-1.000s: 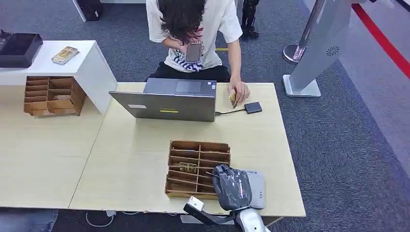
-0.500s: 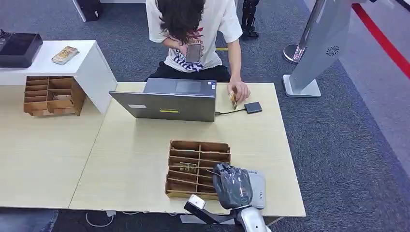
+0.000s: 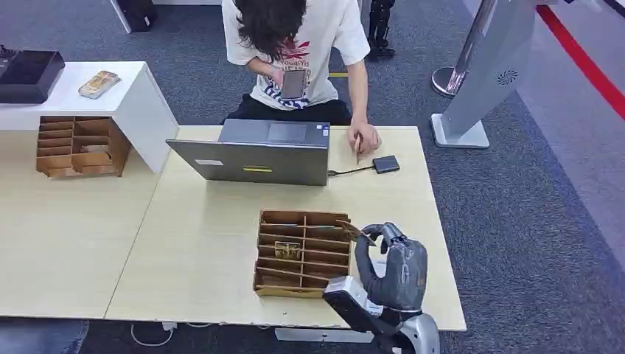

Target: Pass the card to the sensor for recognition and then transmit it.

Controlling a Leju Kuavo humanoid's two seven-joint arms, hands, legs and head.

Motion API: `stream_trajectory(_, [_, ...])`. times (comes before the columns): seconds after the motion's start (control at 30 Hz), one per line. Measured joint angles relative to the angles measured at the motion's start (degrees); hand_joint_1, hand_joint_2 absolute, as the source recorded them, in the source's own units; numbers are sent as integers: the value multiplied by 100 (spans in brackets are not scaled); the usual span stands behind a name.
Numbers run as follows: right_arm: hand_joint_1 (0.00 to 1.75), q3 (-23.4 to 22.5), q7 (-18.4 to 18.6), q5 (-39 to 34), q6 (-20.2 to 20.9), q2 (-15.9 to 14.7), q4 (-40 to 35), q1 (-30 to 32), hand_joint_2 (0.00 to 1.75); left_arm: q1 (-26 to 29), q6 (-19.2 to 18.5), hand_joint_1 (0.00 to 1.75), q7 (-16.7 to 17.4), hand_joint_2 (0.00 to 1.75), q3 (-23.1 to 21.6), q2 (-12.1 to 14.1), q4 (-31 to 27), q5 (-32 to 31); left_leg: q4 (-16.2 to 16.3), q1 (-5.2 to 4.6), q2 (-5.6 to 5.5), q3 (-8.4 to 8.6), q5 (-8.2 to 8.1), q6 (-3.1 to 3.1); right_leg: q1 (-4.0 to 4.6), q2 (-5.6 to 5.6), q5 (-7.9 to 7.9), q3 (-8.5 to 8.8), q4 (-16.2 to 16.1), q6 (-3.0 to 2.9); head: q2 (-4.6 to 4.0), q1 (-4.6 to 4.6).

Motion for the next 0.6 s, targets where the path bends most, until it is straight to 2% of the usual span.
stream_trajectory(0.07, [175,-103,-217,-305,-165,-44,-316,112,175,1,0,0,-24,0,0,15,2,15,0,0,0,-1,0,0,0,0,0,-1,0,0,0,0])
stream_trajectory(0.27, [175,-561,-840,-539,-206,-98,-1335,581,175,2,0,0,-41,0,2,33,2,22,0,0,0,-5,-3,1,0,0,-1,-3,-1,1,2,0])
stream_trajectory(0.47, [175,-875,-1245,-585,-206,-94,-1986,971,175,0,0,0,-52,0,7,31,4,35,0,0,0,-5,-4,1,0,0,-2,-3,-1,2,2,0])
stream_trajectory(0.6, [175,-971,-1349,-589,-206,-81,-2198,1117,175,-2,0,0,-70,0,9,33,4,39,0,0,1,-4,-5,2,0,1,-2,-3,-1,2,0,0])
